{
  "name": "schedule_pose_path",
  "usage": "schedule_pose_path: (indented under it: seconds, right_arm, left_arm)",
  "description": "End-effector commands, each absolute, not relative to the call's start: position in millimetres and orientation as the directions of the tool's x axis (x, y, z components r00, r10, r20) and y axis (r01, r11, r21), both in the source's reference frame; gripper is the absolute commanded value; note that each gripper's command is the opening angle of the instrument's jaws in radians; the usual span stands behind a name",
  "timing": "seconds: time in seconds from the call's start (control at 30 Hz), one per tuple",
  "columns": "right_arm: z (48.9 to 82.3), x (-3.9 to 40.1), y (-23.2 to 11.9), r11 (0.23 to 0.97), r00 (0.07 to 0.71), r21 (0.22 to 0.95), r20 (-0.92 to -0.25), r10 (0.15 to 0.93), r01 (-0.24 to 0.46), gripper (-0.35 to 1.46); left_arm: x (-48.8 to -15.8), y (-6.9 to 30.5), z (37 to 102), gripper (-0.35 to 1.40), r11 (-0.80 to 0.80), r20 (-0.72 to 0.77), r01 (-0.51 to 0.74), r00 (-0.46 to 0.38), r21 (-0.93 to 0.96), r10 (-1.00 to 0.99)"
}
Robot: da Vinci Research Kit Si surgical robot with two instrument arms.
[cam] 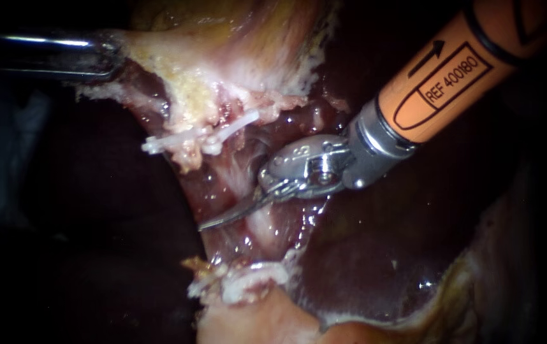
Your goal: Go back from the cut right tube
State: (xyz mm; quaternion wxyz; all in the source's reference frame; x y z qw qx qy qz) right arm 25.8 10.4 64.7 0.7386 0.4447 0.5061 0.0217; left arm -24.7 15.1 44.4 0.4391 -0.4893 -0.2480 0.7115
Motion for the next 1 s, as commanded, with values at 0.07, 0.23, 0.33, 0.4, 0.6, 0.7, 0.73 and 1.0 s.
schedule_pose_path:
  seconds: [0.07,0.23,0.33,0.4,0.6,0.7,0.73,1.0]
  right_arm:
    - [64.7,25.7,10.3,0.604,0.487,0.679,-0.728,0.482,0.418,-0.35]
    - [64.4,25.4,10.0,0.579,0.482,0.743,-0.664,0.572,0.336,0.91]
    - [64.3,25.4,9.9,0.592,0.453,0.756,-0.648,0.612,0.281,1.30]
    - [64.4,25.5,10.0,0.598,0.448,0.758,-0.643,0.621,0.261,1.36]
    - [64.3,24.8,10.0,0.622,0.429,0.757,-0.638,0.640,0.198,1.43]
    - [63.4,22.8,9.4,0.660,0.394,0.745,-0.639,0.661,0.100,1.43]
    - [63.0,21.9,9.1,0.673,0.379,0.738,-0.637,0.671,0.050,1.43]
    - [59.2,14.8,9.4,0.848,0.562,0.523,-0.677,0.476,-0.089,1.45]
  left_arm:
    - [-24.7,15.1,44.4,-0.35,-0.492,-0.479,-0.381,-0.136,-0.783,0.867]
    - [-24.7,15.1,44.5,-0.35,-0.492,-0.479,-0.381,-0.136,-0.783,0.867]
    - [-24.7,15.1,44.5,-0.35,-0.492,-0.479,-0.381,-0.136,-0.783,0.867]
    - [-24.7,15.1,44.5,-0.35,-0.492,-0.479,-0.381,-0.136,-0.783,0.867]
    - [-24.7,15.1,44.5,-0.35,-0.492,-0.479,-0.381,-0.136,-0.783,0.867]
    - [-24.6,15.1,44.6,-0.35,-0.492,-0.479,-0.380,-0.136,-0.783,0.867]
    - [-24.6,15.1,44.6,-0.35,-0.492,-0.479,-0.380,-0.137,-0.783,0.867]
    - [-24.5,15.1,44.7,-0.35,-0.493,-0.479,-0.380,-0.137,-0.783,0.867]
